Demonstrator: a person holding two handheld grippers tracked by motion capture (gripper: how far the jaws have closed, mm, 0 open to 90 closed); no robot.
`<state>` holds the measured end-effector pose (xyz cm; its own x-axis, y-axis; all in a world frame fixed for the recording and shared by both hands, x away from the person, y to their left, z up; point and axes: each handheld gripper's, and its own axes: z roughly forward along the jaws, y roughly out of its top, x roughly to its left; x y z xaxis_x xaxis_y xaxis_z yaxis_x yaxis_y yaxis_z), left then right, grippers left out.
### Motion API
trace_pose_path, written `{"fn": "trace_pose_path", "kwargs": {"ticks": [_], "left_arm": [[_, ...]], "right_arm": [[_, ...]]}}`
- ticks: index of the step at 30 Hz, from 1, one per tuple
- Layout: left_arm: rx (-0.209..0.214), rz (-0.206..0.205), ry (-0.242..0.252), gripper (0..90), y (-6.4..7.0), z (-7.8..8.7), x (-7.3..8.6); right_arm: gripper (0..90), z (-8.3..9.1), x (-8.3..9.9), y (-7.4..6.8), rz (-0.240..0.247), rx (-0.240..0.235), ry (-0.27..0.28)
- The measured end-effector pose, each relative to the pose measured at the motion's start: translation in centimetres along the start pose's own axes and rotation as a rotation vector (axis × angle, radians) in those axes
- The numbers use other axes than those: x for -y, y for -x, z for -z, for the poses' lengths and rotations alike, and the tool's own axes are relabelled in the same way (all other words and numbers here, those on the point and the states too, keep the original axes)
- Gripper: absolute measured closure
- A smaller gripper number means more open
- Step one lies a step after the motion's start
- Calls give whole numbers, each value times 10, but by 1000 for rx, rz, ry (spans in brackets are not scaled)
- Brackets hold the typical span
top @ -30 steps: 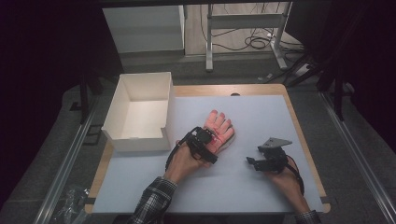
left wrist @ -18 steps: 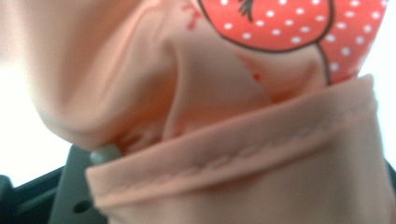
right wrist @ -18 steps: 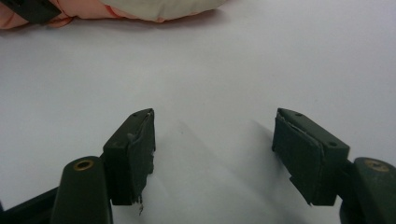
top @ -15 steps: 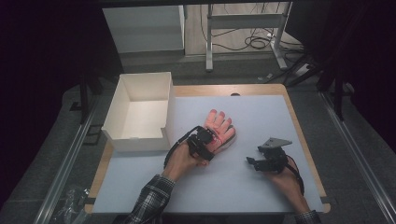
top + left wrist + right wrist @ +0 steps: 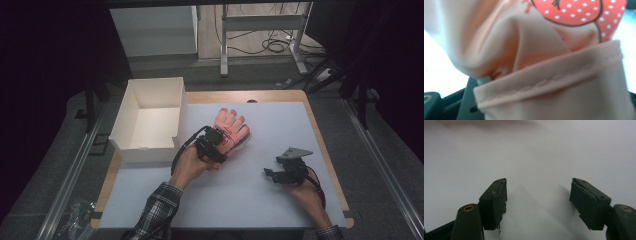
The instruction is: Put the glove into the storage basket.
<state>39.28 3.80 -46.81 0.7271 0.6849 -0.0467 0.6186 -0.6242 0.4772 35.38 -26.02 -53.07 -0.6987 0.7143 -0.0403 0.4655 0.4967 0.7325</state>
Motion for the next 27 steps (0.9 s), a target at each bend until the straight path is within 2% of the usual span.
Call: {"fn": "trace_pose_path", "kwargs": {"ticks": [13,18,19,21,27], "left_arm": [[-39,32,25,411,-13,31,-24],[-67,42,19,407,-24,47,-34],[-84,59,26,406,-28,52,-37],[-91,63,25,405,-30,55,-38],[-131,101,42,404,-48,78,-41]], "right_arm": [[302,0,0,0,3,1,1],[302,0,0,0,-1,-1,2],[302,0,0,0,-1,-1,2],[302,0,0,0,1,-1,2],[302,0,0,0,1,-1,2]]}}
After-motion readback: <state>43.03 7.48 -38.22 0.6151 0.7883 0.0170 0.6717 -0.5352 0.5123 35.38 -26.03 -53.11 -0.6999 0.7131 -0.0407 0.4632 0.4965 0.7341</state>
